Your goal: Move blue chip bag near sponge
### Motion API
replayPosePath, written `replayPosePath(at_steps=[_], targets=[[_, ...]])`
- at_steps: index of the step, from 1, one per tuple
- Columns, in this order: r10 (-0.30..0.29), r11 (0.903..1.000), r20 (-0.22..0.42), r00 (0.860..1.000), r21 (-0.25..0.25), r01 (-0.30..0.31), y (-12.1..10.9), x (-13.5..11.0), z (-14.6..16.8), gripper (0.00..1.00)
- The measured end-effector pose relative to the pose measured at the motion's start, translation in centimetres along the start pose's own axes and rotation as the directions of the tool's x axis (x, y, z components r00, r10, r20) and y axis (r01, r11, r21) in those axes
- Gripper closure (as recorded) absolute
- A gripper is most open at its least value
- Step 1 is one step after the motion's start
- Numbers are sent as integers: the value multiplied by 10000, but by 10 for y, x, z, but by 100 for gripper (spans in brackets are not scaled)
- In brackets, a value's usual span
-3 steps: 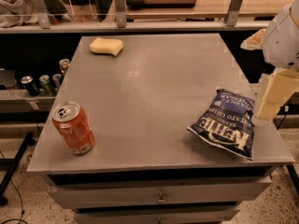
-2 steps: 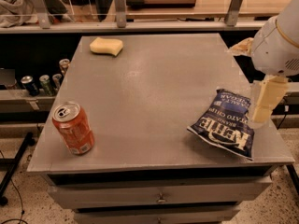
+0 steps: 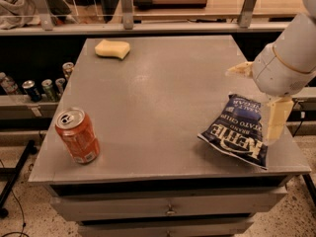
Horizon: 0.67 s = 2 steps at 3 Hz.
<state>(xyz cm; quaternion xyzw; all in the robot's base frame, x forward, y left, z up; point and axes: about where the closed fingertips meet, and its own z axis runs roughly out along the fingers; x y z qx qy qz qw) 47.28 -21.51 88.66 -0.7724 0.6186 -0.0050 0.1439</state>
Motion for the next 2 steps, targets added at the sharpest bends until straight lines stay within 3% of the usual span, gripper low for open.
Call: replayPosePath(at_steps=[1,2], targets=[[-529,9977,47,9986,-415,530,5,8,18,0],[-770,9945,186,9969,-692,782,10,12,29,18]])
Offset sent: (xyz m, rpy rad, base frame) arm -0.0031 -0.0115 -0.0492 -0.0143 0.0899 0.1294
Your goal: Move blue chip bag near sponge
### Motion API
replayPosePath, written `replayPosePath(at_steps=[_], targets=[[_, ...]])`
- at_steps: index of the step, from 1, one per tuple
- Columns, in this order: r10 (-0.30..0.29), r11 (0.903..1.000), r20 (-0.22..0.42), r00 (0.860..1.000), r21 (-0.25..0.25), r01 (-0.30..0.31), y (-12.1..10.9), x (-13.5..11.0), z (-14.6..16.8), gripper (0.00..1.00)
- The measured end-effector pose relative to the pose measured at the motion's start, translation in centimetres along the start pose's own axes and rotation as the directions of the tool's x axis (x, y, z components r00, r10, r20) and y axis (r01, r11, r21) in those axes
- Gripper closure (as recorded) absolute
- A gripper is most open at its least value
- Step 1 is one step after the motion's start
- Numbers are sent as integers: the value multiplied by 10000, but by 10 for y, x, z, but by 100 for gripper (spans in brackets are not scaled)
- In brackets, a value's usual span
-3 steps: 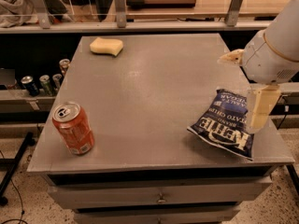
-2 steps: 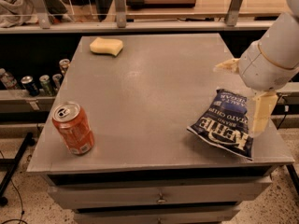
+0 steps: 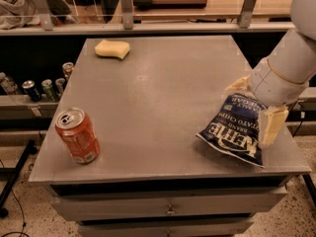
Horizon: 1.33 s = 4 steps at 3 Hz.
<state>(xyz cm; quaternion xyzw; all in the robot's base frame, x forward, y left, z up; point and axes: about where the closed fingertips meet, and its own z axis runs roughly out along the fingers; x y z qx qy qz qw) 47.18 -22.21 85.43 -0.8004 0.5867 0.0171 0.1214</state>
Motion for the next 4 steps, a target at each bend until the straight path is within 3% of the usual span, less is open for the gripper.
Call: replayPosePath(at_steps=[1,3,4], targets=[[-101,9998,46,9999,-151,101,3,3,4,42],[331,9993,-269,9991,180,-327,-1,14,-16,89],[931,9935,-623,9937,708,-886,-7,25,-43,100]])
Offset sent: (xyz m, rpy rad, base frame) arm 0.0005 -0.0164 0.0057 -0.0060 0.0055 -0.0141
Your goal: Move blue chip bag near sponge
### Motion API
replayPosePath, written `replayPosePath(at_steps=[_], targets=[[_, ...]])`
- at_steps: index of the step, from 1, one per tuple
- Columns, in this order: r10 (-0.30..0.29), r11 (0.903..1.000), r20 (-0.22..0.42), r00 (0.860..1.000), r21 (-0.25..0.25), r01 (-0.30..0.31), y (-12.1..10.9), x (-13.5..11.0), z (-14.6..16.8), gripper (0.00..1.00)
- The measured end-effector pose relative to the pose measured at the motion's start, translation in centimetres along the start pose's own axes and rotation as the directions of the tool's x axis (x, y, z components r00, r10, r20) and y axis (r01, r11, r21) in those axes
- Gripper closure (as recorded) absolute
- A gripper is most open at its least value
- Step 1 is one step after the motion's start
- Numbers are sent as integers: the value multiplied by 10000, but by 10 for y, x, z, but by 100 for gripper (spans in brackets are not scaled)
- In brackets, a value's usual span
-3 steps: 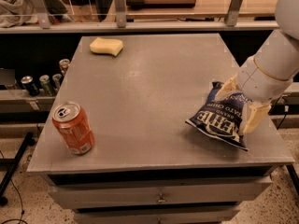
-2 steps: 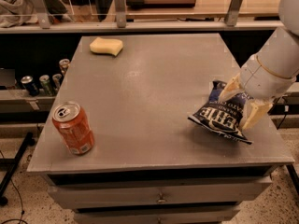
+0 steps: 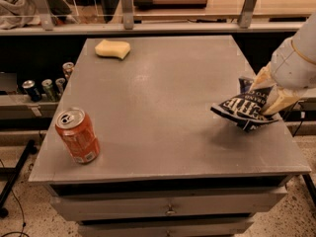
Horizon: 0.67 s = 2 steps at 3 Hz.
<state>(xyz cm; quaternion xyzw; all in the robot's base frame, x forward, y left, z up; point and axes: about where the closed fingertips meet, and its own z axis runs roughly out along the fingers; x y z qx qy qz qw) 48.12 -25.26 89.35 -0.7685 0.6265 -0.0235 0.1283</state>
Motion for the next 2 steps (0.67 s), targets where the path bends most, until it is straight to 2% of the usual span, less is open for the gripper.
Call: replayPosePath(at_steps=[1,2], targets=[[788,9942,-245,9966,748,-767,-11,12,-32,100],[787,9942,-245,9966,749,-767,-11,12,-32,100]])
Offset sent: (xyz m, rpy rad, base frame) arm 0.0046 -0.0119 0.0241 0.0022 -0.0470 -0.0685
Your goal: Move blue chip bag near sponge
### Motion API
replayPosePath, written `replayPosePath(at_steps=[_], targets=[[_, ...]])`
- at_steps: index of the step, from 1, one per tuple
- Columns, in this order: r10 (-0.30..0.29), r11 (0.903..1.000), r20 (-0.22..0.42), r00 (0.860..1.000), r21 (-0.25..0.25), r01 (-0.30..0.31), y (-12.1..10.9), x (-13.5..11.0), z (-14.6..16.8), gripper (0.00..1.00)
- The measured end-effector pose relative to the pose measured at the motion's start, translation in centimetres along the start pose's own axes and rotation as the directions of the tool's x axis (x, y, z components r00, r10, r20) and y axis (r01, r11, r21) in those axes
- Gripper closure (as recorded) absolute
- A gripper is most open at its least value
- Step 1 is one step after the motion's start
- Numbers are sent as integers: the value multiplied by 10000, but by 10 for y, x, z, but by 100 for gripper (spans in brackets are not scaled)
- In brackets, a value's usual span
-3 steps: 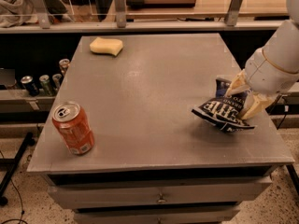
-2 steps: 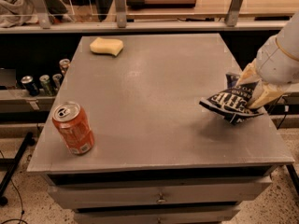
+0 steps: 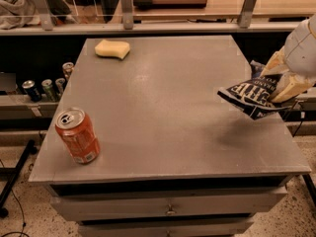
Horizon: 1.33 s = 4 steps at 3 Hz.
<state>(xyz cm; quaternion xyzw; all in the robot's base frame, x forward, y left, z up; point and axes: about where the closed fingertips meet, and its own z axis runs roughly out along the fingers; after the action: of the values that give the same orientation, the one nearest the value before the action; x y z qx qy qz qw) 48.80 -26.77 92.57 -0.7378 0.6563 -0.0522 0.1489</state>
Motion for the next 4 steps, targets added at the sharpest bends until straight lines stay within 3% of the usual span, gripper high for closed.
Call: replayPosePath(at_steps=[1,2,4], targets=[[-208,9988,-68,9998,453,210,-20,-8,2,100],[-610,9895,-102,9981,1305,618,-57,-18,4,100],[-1833,9451,667,9808,2866,1571,-138,-57,10,100]])
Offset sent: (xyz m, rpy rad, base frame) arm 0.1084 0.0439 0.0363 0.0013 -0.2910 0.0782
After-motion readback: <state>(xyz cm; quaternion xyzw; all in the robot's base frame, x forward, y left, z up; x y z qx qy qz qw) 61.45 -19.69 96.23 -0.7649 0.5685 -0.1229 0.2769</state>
